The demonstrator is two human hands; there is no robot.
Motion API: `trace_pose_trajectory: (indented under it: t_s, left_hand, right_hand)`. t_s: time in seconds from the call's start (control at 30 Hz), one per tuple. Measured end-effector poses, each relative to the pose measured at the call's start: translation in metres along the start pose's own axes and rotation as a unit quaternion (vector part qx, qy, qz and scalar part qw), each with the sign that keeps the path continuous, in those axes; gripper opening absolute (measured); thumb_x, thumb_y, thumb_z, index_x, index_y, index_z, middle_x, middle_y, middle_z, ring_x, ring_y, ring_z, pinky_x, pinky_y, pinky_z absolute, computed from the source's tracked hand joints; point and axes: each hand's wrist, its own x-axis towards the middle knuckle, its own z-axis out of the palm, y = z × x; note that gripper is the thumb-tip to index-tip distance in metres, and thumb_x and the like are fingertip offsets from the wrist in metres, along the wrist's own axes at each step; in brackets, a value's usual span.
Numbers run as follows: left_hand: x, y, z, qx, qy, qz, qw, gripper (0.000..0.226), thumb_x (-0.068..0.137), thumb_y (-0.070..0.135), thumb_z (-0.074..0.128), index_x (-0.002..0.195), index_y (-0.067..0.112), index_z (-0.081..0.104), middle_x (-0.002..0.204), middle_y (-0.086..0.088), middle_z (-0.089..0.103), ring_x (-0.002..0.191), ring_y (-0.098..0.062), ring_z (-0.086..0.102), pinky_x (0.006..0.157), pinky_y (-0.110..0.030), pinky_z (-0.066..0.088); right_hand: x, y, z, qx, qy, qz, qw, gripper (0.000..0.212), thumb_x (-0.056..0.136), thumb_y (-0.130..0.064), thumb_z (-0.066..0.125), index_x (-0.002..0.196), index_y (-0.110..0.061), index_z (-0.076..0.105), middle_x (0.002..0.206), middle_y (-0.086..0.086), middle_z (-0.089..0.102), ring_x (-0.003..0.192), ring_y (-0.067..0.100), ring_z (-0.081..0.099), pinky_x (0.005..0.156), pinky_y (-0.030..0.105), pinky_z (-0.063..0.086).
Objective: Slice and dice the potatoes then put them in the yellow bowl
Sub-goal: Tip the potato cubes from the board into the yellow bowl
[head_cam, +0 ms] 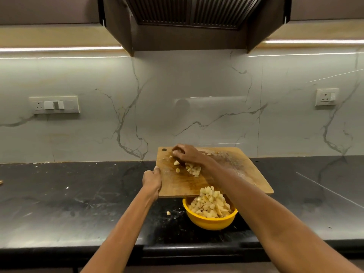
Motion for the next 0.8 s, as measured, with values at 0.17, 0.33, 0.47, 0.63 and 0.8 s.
trace_pose_trajectory:
  t_s: [0.17, 0.33, 0.47, 0.63, 0.8]
  left_hand:
    - [0.0, -0.001, 0.001, 0.0, 0.0, -0.005, 1.0, 0.041, 0.101, 0.031, 0.037, 0.103, -0.005, 0.056, 0.103, -0.021, 0.06, 0.093, -0.033, 0.059, 0.079, -0.04, 0.049]
    - [-0.001, 0.001, 0.003, -0.001, -0.002, -0.003, 1.0, 0.043, 0.101, 0.03, 0.037, 0.101, -0.007, 0.057, 0.102, -0.022, 0.06, 0.091, -0.033, 0.059, 0.074, -0.036, 0.047]
    - [-0.004, 0.0, 0.003, 0.01, 0.006, -0.005, 1.0, 0.044, 0.101, 0.031, 0.036, 0.102, -0.008, 0.057, 0.1, -0.02, 0.059, 0.089, -0.031, 0.058, 0.073, -0.034, 0.046]
    - [-0.005, 0.002, 0.0, 0.007, 0.002, -0.012, 1.0, 0.043, 0.101, 0.032, 0.035, 0.105, -0.006, 0.056, 0.102, -0.019, 0.059, 0.093, -0.032, 0.058, 0.08, -0.039, 0.048]
    - [-0.005, 0.003, -0.004, 0.007, 0.009, -0.005, 1.0, 0.042, 0.101, 0.032, 0.035, 0.103, -0.005, 0.055, 0.1, -0.018, 0.059, 0.093, -0.032, 0.058, 0.079, -0.039, 0.048]
  right_hand:
    - [-0.013, -0.015, 0.008, -0.045, 0.002, -0.067, 0.997, 0.032, 0.094, -0.033, 0.057, 0.114, -0.008, 0.064, 0.109, 0.008, 0.064, 0.091, 0.016, 0.058, 0.074, 0.017, 0.042]
    - [-0.04, -0.021, 0.006, -0.145, 0.016, -0.189, 0.971, 0.021, 0.091, -0.025, 0.062, 0.091, -0.004, 0.062, 0.091, 0.011, 0.062, 0.077, 0.016, 0.052, 0.068, 0.021, 0.042]
    - [-0.066, 0.005, -0.004, -0.129, 0.067, -0.188, 0.971, 0.016, 0.092, -0.02, 0.06, 0.085, -0.006, 0.064, 0.085, 0.007, 0.064, 0.077, 0.018, 0.057, 0.073, 0.032, 0.051]
    - [-0.078, 0.018, -0.025, 0.038, 0.125, -0.141, 0.981, 0.011, 0.091, -0.01, 0.061, 0.094, 0.0, 0.067, 0.09, 0.013, 0.069, 0.082, 0.021, 0.065, 0.077, 0.022, 0.053]
    - [-0.076, 0.036, -0.045, 0.087, 0.172, -0.049, 0.98, 0.016, 0.095, -0.008, 0.054, 0.102, -0.001, 0.066, 0.095, 0.008, 0.066, 0.085, 0.014, 0.059, 0.074, 0.016, 0.048]
